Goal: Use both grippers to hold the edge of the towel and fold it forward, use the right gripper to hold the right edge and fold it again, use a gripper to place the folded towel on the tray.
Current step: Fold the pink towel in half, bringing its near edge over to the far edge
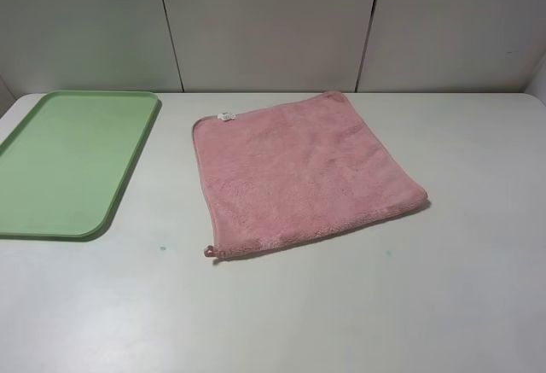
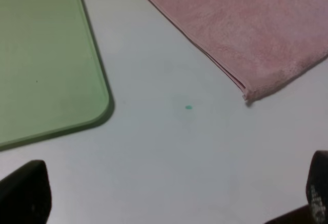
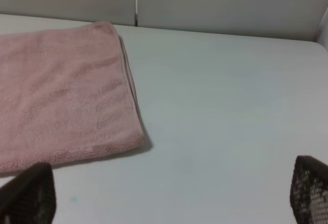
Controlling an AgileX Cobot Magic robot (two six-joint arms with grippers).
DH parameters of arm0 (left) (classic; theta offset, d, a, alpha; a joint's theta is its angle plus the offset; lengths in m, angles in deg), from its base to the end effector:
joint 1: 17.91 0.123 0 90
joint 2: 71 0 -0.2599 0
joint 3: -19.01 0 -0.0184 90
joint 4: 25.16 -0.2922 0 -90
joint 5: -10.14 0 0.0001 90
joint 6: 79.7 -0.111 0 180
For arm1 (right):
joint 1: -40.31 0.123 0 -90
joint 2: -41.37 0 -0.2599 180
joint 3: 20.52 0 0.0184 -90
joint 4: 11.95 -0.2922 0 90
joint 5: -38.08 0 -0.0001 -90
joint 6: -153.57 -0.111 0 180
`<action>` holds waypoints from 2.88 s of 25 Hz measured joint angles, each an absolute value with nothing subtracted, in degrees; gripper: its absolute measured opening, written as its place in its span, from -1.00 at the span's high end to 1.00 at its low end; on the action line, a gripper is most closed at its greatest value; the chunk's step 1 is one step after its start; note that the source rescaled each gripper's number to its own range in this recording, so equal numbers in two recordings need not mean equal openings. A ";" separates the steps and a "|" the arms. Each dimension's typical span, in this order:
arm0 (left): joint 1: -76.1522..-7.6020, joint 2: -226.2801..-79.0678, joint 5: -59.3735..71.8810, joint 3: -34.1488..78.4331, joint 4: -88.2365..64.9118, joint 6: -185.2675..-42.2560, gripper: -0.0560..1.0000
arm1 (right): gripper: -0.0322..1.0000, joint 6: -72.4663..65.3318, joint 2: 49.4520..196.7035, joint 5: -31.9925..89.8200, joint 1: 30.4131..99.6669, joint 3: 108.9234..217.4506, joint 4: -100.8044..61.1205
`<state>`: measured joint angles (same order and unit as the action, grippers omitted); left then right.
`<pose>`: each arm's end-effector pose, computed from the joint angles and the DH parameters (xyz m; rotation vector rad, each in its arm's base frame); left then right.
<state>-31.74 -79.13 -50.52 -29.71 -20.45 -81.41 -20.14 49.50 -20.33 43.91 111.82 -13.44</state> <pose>0.0714 -0.0258 0.2839 0.2812 2.0367 -0.2300 0.0749 0.0072 0.2937 -0.1725 1.9854 0.0006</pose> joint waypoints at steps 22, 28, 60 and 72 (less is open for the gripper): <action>-31.74 -79.13 -50.52 -29.71 -20.45 -81.41 -1.00 | -1.00 -20.14 49.50 -20.33 43.91 111.82 -13.44; -31.74 -79.13 -50.52 -29.71 -20.45 -81.41 -1.00 | -1.00 -20.14 49.50 -20.33 43.91 111.82 -13.44; -31.74 -79.08 -50.52 -29.71 -20.45 -81.41 -1.00 | -1.00 -20.85 49.50 -20.33 43.91 111.82 -13.44; -31.74 -95.35 -49.18 -21.77 -24.84 -81.72 -0.99 | -1.00 -25.73 53.77 -19.53 43.91 114.31 -13.33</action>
